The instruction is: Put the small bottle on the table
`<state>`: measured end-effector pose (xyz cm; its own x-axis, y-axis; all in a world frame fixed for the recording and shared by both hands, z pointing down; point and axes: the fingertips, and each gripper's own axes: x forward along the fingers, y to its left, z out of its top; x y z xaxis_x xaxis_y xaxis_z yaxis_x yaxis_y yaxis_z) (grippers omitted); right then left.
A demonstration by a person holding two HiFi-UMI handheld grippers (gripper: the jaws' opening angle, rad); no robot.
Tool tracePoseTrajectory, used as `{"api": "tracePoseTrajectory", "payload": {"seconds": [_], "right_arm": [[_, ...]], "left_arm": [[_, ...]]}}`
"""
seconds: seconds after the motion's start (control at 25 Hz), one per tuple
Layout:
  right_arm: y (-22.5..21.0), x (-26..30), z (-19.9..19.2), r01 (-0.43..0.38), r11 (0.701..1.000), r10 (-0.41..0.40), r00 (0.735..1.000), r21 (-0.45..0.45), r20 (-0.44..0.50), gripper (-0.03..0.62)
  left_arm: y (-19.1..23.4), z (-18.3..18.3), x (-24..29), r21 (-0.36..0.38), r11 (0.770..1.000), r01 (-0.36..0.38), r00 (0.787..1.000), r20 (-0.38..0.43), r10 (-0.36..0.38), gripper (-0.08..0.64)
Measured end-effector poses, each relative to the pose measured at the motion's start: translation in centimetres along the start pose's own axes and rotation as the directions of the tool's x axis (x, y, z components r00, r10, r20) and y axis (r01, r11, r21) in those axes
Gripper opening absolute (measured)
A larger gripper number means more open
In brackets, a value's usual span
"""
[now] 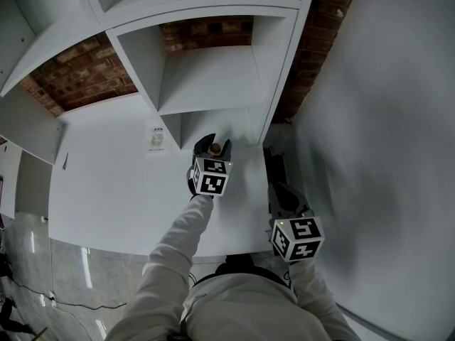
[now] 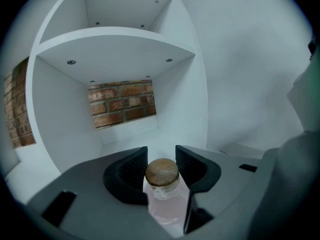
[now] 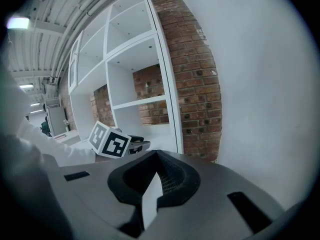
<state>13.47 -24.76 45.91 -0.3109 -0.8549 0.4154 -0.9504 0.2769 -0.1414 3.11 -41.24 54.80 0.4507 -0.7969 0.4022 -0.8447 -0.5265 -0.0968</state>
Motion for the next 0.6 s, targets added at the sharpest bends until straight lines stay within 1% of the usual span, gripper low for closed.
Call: {"api": "tracePoseTrajectory", "payload": {"seconds": [0.12,0.24,0.44,0.6], "right_arm": [[0.3,0.1,0.2,-0.007,1.0,0.007,1.0,-0.001,0.004,0.028],[0.8,0.2,0.4,-0.016,1.0,0.016,1.0,-0.002,0.013,0.028],[1.7,0.4,0.6,-0.033,0.999,0.033,0.999,-0.006,0.019,0.028],[2.4,0.5,0.5,-0.047,0.999,0.047,0.999,-0.012,0.019,0.028]], "left_arm": [[0.0,0.6,-0.6,-0.01,1.0,-0.003,1.0,0.014,0.003,0.169],[0.4,1.1,-1.7,-0.03,0.999,-0.02,0.999,0.037,0.021,0.169],[1.0,3.5,-4.9,-0.067,0.998,-0.019,0.993,0.119,0.027,0.167],[1.4,4.3,-7.1,-0.099,0.995,-0.008,0.986,0.165,0.024,0.165]]}}
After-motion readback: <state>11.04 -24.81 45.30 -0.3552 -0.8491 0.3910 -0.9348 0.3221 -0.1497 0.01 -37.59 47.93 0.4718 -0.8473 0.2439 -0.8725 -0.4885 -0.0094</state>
